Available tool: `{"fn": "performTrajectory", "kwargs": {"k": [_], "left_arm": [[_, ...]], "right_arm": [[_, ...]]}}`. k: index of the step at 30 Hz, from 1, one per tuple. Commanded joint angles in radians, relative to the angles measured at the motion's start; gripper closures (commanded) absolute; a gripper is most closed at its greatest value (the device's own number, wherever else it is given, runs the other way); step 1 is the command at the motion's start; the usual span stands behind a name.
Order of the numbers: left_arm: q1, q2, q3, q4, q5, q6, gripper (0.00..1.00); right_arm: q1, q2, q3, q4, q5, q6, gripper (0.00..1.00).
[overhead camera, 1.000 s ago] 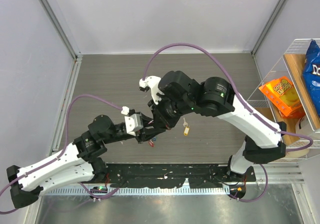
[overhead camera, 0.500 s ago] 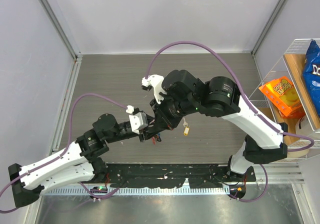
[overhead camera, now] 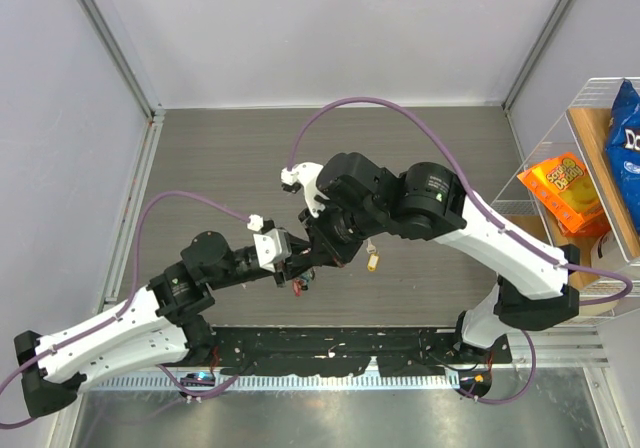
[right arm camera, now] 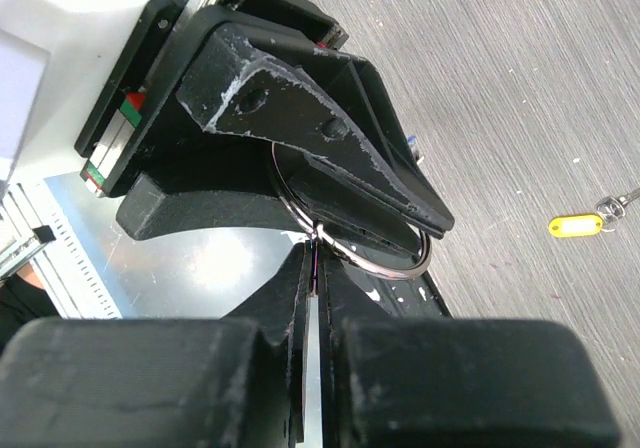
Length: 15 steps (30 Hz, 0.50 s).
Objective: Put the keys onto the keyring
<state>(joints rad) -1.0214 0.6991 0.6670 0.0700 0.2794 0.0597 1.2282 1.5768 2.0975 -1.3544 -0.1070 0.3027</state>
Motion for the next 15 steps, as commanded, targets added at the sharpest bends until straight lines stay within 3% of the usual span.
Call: {"fn": "performTrajectory", "kwargs": {"k": [1, 4, 8, 15], "left_arm": [[0.007, 0.002, 0.006, 0.079, -0.039, -0.012, 0.79], [0.009, 0.000, 0.002, 0.093, -0.043, -0.017, 0.84], [0.007, -0.012, -0.006, 0.109, -0.052, -0.018, 1.00], [0.007, -0.058, -0.033, 0.158, -0.072, -0.037, 1.00]], "right_arm": [[0.013, -0.069, -0.014, 0.008, -0.100, 0.024, 0.94], [0.013, -0.074, -0.040, 0.011, -0.117, 0.026, 0.94], [0.013, -0.083, -0.065, 0.014, -0.115, 0.027, 0.94], [0.013, -0.100, -0.125, 0.046, -0.132, 0.027, 0.94]]}}
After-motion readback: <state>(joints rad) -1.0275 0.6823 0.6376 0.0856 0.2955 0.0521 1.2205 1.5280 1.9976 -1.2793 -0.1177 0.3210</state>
